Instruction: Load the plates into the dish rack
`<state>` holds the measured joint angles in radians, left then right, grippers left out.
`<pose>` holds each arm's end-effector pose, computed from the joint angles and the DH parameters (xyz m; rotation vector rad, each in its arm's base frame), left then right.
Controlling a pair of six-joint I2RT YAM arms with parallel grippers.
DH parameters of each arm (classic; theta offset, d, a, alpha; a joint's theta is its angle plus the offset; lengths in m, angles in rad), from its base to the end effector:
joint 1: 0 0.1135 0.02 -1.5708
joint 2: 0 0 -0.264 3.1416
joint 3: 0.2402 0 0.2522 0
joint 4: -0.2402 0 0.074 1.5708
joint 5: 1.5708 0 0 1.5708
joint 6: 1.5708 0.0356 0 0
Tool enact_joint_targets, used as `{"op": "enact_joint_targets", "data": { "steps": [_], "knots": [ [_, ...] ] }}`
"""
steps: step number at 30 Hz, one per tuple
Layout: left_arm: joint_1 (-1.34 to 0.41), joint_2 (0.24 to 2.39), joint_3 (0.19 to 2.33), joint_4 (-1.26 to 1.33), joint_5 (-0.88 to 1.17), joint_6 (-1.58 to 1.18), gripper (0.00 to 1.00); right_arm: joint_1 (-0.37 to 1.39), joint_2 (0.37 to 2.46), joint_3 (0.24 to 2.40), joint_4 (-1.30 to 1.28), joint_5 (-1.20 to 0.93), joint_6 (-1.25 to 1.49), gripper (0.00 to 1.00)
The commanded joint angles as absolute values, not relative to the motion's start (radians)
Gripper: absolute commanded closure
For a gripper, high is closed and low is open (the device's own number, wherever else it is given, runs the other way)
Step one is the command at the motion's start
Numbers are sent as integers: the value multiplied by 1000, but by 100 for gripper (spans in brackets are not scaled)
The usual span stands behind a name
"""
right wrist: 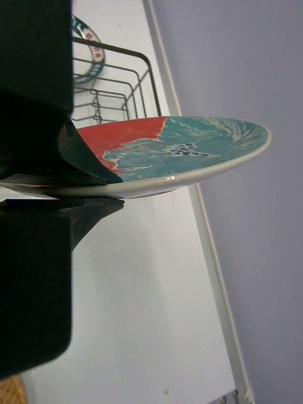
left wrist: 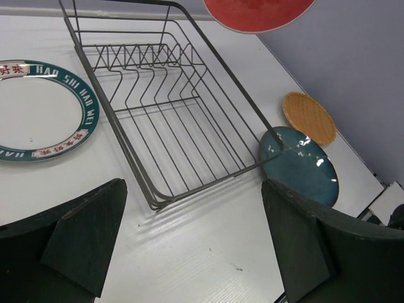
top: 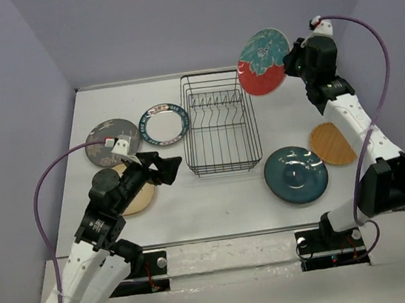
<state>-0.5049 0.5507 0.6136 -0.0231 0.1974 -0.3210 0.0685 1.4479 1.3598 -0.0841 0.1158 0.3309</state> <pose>0.1231 -0.0760 0.3313 0.3071 1.5576 -0.8027 0.3441 0.0195 0.3950 0.3124 1.7175 0.1919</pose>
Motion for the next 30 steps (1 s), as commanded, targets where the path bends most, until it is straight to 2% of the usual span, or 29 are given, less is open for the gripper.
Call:
{"op": "enact_joint_targets", "data": {
  "steps": [1,7,17,30],
  "knots": [
    [-491,545,653,-31,118,-328,1,198,1453,1532,-80,359,272,93],
    [-482,543,655,-37,106,-327,1,382,1595,1706,-192,676,184,93],
    [-480,545,658,-48,112,-322,1,517,1746,1802,-193,917,86,93],
    [-486,543,658,-49,107,-324,1,535,1727,1844,-169,925,-25,93]
  ]
}}
